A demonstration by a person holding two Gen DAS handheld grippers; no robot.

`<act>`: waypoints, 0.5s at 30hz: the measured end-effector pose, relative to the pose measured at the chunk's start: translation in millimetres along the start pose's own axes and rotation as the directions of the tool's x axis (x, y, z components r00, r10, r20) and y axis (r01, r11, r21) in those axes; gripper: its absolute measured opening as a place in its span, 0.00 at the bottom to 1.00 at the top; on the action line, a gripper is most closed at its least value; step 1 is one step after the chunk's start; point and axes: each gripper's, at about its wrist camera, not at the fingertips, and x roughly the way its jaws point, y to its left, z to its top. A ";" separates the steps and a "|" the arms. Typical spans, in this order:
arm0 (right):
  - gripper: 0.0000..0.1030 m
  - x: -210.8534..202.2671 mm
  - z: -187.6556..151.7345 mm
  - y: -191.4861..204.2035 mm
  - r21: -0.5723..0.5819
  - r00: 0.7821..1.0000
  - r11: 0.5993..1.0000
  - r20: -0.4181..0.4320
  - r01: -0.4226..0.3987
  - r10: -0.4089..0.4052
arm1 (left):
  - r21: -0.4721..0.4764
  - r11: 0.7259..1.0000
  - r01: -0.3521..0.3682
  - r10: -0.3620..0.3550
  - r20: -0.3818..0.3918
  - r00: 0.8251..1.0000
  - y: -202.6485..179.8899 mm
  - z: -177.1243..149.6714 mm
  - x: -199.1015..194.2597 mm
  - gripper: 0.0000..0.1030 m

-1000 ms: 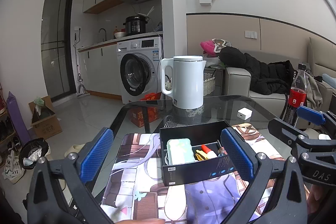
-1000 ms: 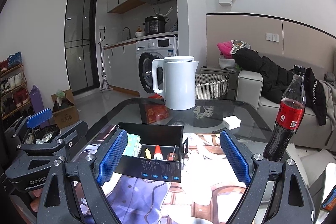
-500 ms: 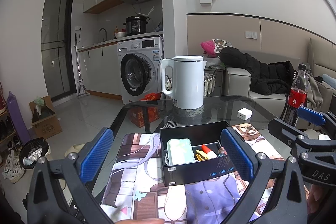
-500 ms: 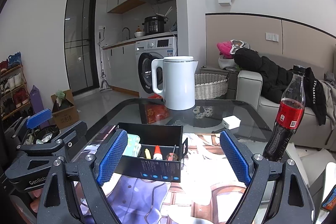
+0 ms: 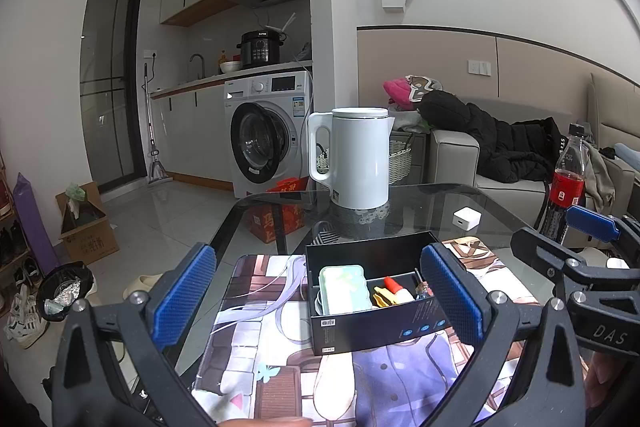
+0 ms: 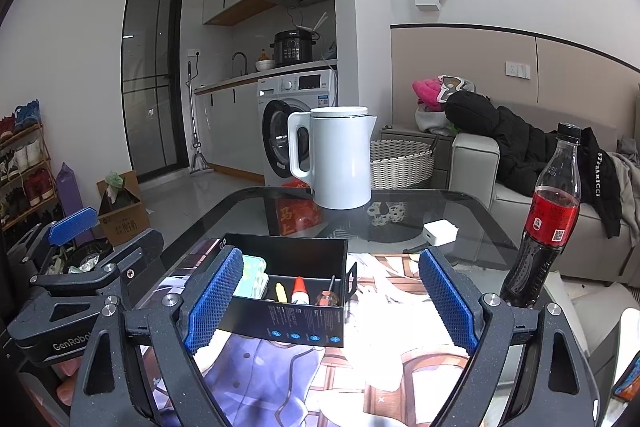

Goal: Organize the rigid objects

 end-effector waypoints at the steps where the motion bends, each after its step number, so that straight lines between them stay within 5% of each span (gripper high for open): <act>1: 0.88 0.2 -0.3 0.2 0.000 1.000 1.000 0.000 -0.001 0.001 | 0.000 1.000 0.001 -0.001 -0.001 1.000 -0.1 0.2 0.1 1.00; 15: 0.88 -0.5 -0.1 0.9 0.001 1.000 1.000 -0.001 0.000 0.000 | -0.001 1.000 -0.003 0.003 0.001 1.000 -1.1 0.5 0.4 1.00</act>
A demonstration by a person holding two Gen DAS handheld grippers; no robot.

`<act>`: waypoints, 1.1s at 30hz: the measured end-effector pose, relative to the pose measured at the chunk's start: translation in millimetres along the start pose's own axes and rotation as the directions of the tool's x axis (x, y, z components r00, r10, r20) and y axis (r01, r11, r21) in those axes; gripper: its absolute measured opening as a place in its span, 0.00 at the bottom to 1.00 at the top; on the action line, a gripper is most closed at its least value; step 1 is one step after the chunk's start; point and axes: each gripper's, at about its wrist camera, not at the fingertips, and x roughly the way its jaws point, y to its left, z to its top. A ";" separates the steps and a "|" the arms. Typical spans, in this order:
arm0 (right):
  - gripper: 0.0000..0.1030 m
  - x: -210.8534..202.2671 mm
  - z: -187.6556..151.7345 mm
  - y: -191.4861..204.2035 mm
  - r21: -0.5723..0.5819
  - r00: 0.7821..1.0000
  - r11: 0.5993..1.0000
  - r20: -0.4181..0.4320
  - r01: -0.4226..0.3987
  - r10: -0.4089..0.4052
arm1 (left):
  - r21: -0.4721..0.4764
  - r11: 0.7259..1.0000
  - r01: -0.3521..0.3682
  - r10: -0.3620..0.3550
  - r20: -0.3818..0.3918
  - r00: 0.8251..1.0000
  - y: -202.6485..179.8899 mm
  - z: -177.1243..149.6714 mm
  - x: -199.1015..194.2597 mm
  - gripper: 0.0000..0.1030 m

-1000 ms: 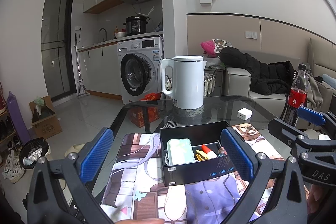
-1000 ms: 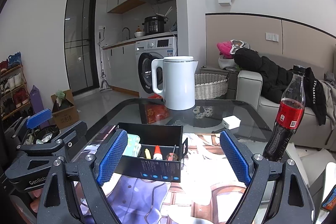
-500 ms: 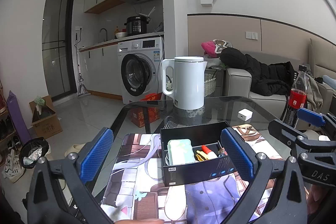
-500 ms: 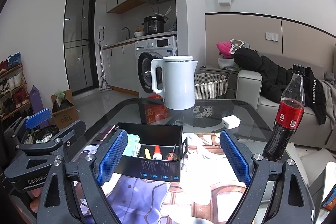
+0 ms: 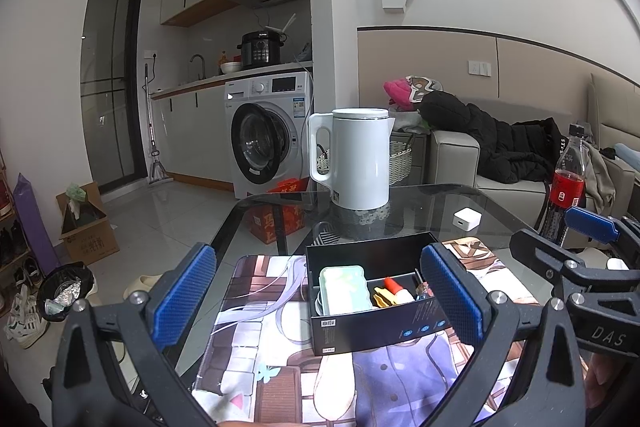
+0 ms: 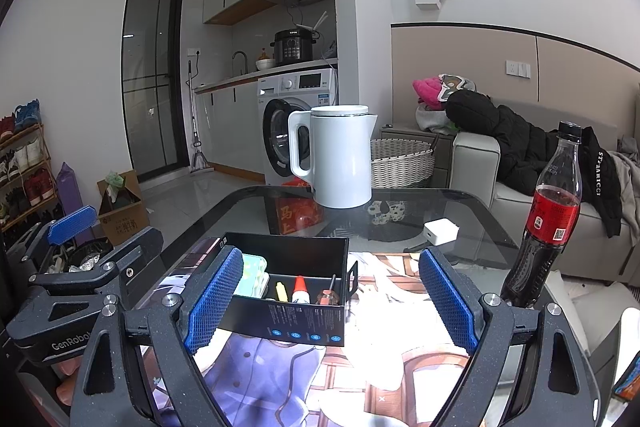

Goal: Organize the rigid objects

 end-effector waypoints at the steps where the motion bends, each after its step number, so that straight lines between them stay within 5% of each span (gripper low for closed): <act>1: 0.88 0.1 0.0 0.0 0.000 1.000 1.000 0.000 0.000 0.000 | -0.001 1.000 0.000 0.000 0.000 1.000 0.1 -0.1 -0.2 1.00; 33: 0.88 1.0 -4.0 2.2 0.003 1.000 1.000 -0.006 -0.005 0.005 | 0.013 0.999 -0.036 0.036 0.015 0.999 -8.8 -2.1 -1.9 1.00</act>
